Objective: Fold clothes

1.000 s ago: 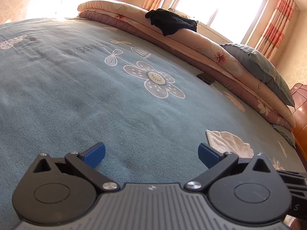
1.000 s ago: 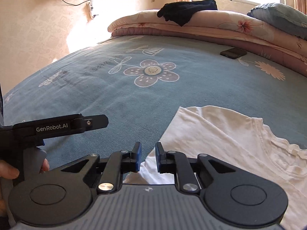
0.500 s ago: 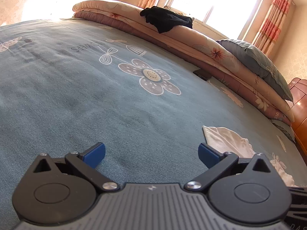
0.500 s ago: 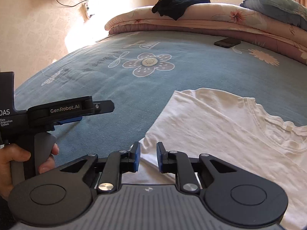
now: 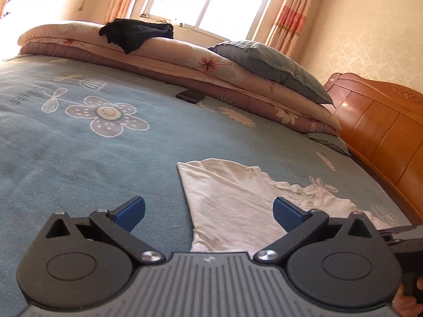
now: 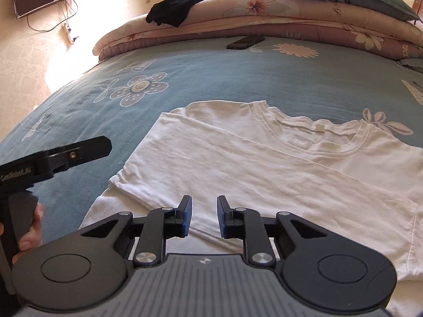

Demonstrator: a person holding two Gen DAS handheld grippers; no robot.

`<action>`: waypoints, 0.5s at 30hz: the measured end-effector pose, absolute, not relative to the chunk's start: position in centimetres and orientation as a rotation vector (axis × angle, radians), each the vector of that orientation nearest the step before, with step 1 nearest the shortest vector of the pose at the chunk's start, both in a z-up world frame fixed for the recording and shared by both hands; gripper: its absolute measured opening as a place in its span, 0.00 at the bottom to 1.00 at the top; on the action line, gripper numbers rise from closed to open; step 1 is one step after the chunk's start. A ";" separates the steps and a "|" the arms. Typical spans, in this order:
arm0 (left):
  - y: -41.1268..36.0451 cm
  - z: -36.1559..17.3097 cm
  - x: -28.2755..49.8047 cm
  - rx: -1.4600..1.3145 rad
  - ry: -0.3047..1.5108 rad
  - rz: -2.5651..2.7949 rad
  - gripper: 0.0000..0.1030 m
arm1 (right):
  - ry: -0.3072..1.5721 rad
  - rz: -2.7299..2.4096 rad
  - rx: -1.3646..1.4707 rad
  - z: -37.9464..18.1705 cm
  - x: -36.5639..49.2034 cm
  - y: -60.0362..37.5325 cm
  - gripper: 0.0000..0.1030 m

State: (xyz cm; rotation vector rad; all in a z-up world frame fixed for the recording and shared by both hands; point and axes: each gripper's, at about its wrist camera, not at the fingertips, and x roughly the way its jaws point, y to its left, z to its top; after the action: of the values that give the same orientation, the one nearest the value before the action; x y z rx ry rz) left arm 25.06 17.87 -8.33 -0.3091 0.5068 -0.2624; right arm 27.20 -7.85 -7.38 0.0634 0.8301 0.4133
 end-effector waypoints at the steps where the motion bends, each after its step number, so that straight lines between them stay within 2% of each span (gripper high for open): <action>1: 16.9 -8.5 25.2 -0.297 0.511 -0.314 0.99 | 0.843 0.392 0.091 -7.9 27.6 -8.8 0.26; 2: 16.1 -8.8 25.4 -0.284 0.529 -0.343 0.99 | 0.856 0.370 0.119 -8.4 27.9 -9.8 0.29; 7: 13.5 -10.6 26.9 -0.179 0.677 -0.295 0.99 | 0.871 0.280 0.286 -9.9 26.5 -15.8 0.30; 13: 13.3 -10.9 26.5 -0.121 0.700 -0.245 0.99 | 0.845 0.168 0.416 -9.9 23.2 -22.4 0.33; 15: 13.3 -10.8 26.3 -0.115 0.691 -0.239 0.99 | 0.820 0.150 0.433 -9.4 22.7 -23.4 0.49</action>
State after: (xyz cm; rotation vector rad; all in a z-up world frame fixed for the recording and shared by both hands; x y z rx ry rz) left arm 26.27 13.27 -10.82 -0.1155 0.6910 -0.2388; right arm 22.66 -23.43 -9.41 0.4333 0.8196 0.1496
